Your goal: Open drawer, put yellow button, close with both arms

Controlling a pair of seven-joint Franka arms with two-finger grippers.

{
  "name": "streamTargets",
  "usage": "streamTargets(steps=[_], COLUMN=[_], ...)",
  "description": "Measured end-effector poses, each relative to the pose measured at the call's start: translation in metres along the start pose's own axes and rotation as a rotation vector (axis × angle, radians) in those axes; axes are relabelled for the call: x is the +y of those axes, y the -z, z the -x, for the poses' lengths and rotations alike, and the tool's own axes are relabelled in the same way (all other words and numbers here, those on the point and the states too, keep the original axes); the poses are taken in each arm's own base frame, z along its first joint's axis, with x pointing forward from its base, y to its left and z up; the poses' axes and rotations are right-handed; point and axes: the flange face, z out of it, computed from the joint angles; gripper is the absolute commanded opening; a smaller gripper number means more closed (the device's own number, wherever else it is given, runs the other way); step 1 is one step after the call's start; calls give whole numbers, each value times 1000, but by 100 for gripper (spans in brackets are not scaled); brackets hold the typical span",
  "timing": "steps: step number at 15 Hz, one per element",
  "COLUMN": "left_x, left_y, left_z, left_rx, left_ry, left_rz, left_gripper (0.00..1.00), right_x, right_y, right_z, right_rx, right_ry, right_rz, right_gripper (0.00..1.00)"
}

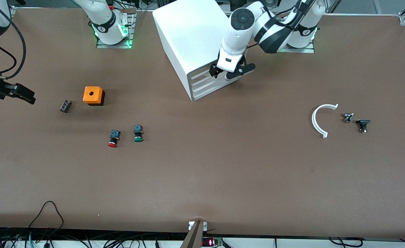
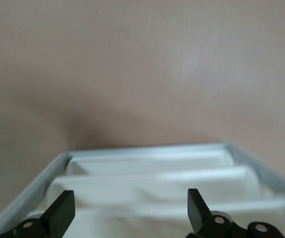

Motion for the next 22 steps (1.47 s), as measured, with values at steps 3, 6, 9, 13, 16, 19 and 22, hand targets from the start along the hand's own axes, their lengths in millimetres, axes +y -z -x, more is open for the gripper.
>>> streamTargets(steps=[3,6,9,13,16,19,22], left_x=[-22,-72,-118,-175,-206,-220,-212], left_y=[36,69,119,213,263,286,288], left_z=[-104,-195,-245,-273,-280,-281,-280], left_rx=[56,109,94,69,59,34,26], left_ry=[9,-140,-259,-325,-340,-348,-363], left_rz=[60,50,-6,-39,-43,-55,-63], left_gripper=[100,100,100,100,100,100,100], right_x=[-1,0,8,15,13,9,8], right_y=[-17,-21,-14,-12,-11,-4,0], right_z=[23,36,38,36,36,31,29], right_rx=[6,23,43,54,55,67,72], right_ry=[2,18,69,64,77,85,85], right_rz=[-15,-17,-49,-90,-90,-89,-89], right_gripper=[100,100,100,100,100,100,100])
